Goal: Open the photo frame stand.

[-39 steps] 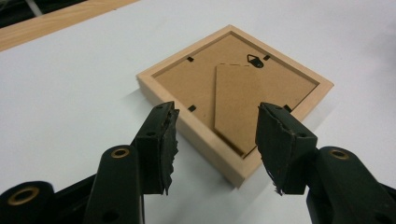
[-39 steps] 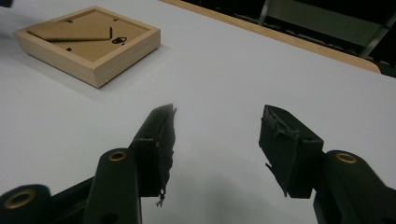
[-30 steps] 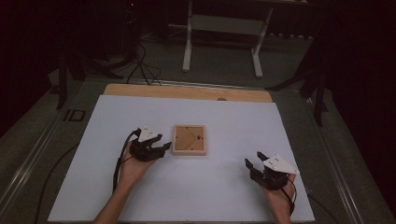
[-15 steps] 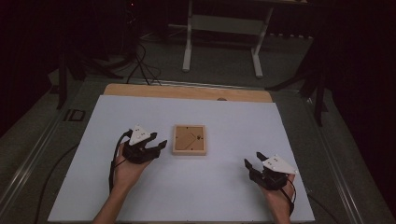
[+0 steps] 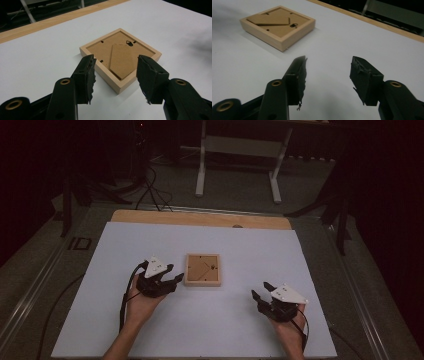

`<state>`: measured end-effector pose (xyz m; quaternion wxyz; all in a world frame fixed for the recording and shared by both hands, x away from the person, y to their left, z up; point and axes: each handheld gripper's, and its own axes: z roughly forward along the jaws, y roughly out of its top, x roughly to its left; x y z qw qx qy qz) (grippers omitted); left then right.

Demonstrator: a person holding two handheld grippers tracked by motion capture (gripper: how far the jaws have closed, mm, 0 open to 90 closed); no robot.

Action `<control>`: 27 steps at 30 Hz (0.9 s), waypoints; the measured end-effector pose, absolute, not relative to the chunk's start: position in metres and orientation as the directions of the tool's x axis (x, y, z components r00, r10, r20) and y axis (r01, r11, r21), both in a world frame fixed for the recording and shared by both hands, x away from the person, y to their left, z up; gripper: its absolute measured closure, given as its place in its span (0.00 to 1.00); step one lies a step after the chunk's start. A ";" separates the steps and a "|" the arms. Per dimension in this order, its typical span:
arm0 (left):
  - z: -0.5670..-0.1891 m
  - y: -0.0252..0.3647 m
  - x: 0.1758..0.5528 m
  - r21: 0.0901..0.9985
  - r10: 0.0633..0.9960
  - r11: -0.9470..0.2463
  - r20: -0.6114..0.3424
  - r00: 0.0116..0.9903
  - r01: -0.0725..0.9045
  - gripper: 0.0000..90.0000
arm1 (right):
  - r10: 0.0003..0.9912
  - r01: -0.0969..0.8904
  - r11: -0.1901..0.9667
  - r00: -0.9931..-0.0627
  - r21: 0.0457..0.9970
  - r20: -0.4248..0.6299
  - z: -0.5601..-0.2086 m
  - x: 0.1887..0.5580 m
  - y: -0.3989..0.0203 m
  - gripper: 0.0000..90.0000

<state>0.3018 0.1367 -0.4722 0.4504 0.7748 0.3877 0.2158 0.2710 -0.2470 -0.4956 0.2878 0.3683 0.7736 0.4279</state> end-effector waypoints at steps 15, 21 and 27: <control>-0.475 0.125 0.304 0.852 0.772 -0.335 0.004 0.635 0.402 0.54 | 0.766 0.336 0.333 -0.641 0.881 -0.044 -0.497 0.306 -0.208 0.82; -0.475 0.121 0.307 0.855 0.769 -0.327 -0.007 0.640 0.402 0.54 | 0.736 0.337 0.359 -0.676 0.870 -0.042 -0.505 0.316 -0.188 1.00; -0.477 0.114 0.307 0.850 0.759 -0.341 -0.002 0.651 0.400 0.54 | 0.713 0.332 0.380 -0.700 0.863 -0.044 -0.512 0.322 -0.168 1.00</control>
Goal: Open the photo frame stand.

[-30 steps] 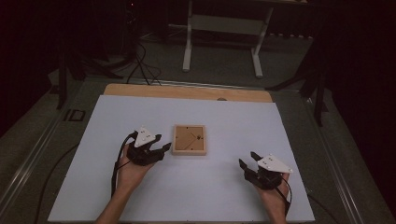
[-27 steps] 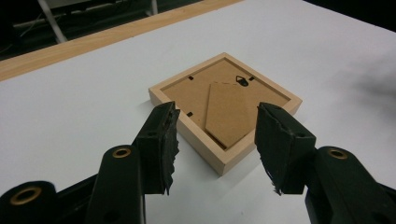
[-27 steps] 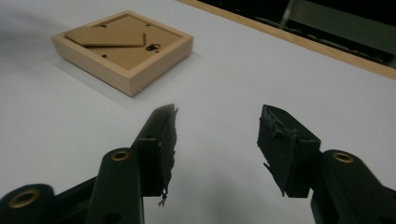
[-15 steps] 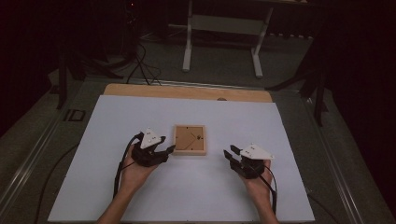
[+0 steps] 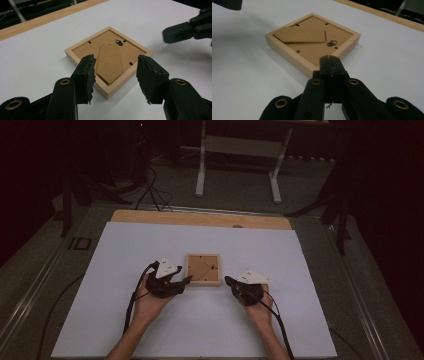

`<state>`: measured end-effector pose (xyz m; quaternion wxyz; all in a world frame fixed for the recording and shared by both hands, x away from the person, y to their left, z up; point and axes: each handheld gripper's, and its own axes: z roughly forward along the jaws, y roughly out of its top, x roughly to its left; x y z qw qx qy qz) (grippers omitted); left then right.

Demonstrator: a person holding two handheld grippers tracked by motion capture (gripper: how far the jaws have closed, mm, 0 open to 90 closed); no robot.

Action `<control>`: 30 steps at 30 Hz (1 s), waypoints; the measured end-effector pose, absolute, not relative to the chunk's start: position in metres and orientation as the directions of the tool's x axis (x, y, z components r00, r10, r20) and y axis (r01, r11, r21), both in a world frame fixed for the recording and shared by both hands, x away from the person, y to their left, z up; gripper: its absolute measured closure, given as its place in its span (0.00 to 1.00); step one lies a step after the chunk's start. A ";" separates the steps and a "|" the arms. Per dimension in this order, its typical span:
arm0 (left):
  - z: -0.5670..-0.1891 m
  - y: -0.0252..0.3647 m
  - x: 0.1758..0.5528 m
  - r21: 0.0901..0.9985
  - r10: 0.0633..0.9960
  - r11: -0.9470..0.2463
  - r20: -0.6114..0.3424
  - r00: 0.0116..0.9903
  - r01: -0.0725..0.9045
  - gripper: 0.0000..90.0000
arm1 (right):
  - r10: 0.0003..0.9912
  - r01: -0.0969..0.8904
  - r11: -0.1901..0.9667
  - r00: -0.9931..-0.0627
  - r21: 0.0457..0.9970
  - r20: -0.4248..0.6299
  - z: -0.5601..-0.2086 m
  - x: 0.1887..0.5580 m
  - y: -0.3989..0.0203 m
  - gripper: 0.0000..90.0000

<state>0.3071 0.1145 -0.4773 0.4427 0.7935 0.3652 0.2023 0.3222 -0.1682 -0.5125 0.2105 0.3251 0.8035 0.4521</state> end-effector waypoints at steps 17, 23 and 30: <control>-0.494 0.103 0.324 0.827 0.755 -0.377 0.012 0.656 0.418 0.54 | 0.702 0.363 0.405 -0.711 0.839 -0.032 -0.522 0.338 -0.147 1.00; -0.502 0.095 0.331 0.816 0.745 -0.394 0.013 0.667 0.424 0.54 | 0.703 0.372 0.408 -0.711 0.834 -0.026 -0.523 0.338 -0.145 1.00; -0.512 0.086 0.342 0.801 0.745 -0.401 0.003 0.667 0.444 0.50 | 0.705 0.374 0.410 -0.709 0.832 -0.029 -0.523 0.339 -0.145 1.00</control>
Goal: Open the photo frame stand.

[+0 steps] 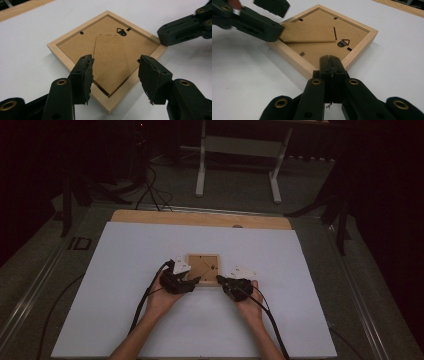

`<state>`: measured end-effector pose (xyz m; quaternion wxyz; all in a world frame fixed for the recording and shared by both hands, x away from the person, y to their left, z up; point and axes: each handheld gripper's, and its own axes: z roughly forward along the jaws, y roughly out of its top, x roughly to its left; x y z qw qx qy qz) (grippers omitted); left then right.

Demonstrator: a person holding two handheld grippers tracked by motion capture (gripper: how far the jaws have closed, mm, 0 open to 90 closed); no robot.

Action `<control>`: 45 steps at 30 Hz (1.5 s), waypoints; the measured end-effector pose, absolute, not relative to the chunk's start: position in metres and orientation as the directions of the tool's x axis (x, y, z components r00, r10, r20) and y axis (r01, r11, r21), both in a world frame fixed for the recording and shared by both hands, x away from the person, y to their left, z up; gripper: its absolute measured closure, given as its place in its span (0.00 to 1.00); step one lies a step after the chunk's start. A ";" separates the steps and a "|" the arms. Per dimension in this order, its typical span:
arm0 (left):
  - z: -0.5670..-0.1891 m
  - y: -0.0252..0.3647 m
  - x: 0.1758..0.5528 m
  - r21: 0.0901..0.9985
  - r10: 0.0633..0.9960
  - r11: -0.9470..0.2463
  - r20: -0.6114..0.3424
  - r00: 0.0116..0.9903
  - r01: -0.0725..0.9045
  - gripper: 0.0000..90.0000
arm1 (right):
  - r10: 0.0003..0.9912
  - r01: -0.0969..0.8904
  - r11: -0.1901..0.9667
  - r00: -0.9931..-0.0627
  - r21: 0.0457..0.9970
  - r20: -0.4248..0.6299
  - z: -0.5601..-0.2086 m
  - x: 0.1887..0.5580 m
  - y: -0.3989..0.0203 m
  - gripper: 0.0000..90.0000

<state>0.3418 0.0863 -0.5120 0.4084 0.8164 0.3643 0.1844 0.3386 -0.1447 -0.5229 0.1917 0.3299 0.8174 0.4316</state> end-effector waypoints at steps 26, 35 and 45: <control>-0.511 0.074 0.352 0.775 0.763 -0.437 0.049 0.645 0.457 0.57 | 0.705 0.371 0.412 -0.708 0.833 -0.033 -0.523 0.337 -0.144 1.00; -0.497 0.070 0.354 0.782 0.764 -0.441 0.070 0.642 0.440 0.57 | 0.704 0.368 0.414 -0.709 0.833 -0.037 -0.523 0.337 -0.144 1.00; -0.498 0.072 0.355 0.782 0.770 -0.416 0.032 0.637 0.464 0.56 | 0.704 0.367 0.413 -0.709 0.833 -0.037 -0.523 0.337 -0.144 1.00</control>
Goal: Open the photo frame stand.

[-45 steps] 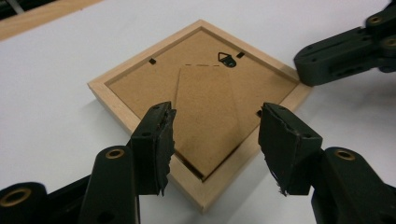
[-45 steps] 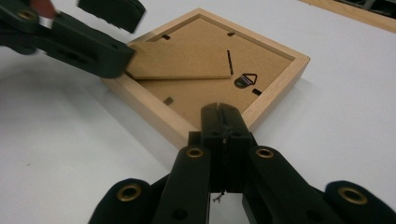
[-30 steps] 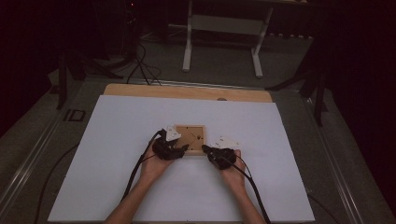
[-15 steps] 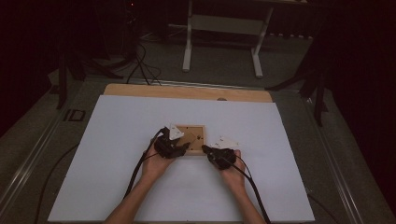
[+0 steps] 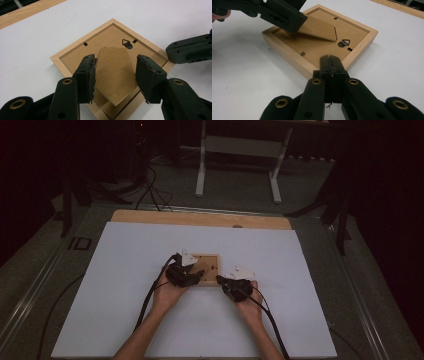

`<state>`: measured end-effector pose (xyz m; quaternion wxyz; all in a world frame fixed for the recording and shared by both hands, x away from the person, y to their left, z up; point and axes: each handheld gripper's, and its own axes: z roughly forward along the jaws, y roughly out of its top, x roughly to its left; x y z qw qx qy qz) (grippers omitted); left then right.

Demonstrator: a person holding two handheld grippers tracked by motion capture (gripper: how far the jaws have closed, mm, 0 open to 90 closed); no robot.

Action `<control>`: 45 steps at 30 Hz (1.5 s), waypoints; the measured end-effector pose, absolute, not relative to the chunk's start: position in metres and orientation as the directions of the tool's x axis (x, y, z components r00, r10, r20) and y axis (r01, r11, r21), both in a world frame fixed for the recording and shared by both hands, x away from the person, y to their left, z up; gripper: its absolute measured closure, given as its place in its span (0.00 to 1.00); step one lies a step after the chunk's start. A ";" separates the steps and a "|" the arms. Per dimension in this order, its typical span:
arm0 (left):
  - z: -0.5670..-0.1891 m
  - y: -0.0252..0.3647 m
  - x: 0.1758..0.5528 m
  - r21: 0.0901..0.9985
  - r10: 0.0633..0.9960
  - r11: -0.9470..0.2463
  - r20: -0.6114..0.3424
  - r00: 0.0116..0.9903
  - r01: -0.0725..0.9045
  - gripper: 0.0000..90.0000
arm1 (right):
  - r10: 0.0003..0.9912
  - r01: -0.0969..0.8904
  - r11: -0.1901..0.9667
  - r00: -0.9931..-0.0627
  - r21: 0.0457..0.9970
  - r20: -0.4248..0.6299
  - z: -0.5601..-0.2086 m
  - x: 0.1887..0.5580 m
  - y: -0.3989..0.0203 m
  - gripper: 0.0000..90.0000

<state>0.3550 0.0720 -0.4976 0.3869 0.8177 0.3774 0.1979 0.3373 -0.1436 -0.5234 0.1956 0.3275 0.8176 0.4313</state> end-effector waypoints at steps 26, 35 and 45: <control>-0.491 0.069 0.357 0.770 0.777 -0.420 0.032 0.629 0.480 0.56 | 0.703 0.366 0.415 -0.710 0.833 -0.038 -0.523 0.337 -0.144 1.00; -0.492 0.073 0.361 0.751 0.776 -0.392 -0.042 0.630 0.532 0.52 | 0.704 0.365 0.413 -0.709 0.834 -0.038 -0.524 0.337 -0.144 1.00; -0.496 0.078 0.369 0.726 0.777 -0.338 -0.143 0.613 0.599 0.51 | 0.703 0.363 0.415 -0.710 0.835 -0.041 -0.524 0.337 -0.144 1.00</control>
